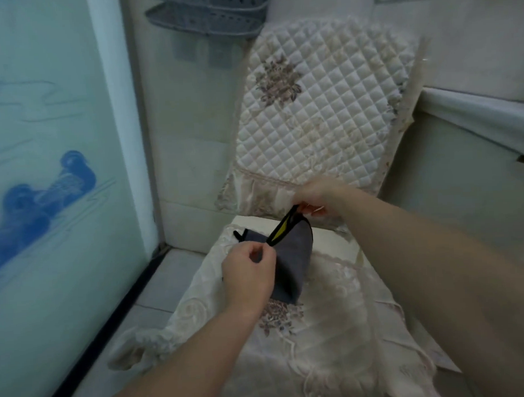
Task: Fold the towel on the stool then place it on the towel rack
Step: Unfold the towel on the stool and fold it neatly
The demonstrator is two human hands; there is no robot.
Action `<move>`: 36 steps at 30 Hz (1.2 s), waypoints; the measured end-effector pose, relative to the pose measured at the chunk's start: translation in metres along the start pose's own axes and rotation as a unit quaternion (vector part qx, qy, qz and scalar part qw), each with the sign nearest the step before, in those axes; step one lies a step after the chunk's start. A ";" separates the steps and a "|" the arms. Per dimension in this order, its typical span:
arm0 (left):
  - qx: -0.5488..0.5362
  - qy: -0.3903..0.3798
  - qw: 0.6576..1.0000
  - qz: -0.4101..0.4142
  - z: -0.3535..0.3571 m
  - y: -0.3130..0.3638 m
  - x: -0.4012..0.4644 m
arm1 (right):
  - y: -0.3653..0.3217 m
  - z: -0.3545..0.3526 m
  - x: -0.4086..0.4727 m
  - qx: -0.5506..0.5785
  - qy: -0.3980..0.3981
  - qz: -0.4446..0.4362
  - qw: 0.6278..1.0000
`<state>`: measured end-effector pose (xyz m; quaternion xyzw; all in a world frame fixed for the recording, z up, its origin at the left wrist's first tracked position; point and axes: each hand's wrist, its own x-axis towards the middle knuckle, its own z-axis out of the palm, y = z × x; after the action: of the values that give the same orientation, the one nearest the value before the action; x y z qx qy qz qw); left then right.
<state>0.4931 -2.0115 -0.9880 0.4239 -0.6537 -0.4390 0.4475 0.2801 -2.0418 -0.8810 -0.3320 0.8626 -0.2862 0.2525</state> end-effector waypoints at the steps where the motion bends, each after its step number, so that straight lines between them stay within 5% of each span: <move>1: 0.004 0.005 1.000 0.000 -0.004 -0.004 0.002 | -0.005 0.008 0.001 -0.001 0.000 -0.002 1.000; 16: 0.223 0.029 0.974 -0.008 -0.041 -0.065 0.016 | -0.027 0.107 0.013 -0.063 -0.087 -0.038 0.993; 19: 0.261 0.035 0.965 -0.008 -0.036 -0.066 0.017 | -0.014 0.108 0.011 -0.050 -0.036 -0.080 0.995; 21: 0.257 0.036 0.963 0.067 -0.027 -0.057 0.023 | 0.002 0.102 0.008 -0.073 0.026 -0.146 0.986; 24: 0.241 -0.067 0.948 0.198 -0.006 -0.037 0.037 | 0.043 0.096 -0.005 -0.122 0.075 -0.183 0.973; 27: 0.326 -0.221 0.879 0.267 0.021 -0.029 0.050 | 0.087 0.095 -0.013 -0.167 0.068 -0.177 0.968; 31: 0.457 -0.335 0.791 0.233 0.037 -0.051 0.066 | 0.118 0.107 -0.014 -0.224 0.032 -0.167 0.960; 36: 0.483 -0.336 0.778 0.222 0.033 -0.080 0.071 | 0.132 0.125 -0.012 -0.273 -0.005 -0.131 0.953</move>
<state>0.4574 -2.0928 -1.0557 0.2534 -0.9646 -0.0693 0.0212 0.3091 -1.9928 -1.0539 -0.4997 0.8555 -0.0685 0.1172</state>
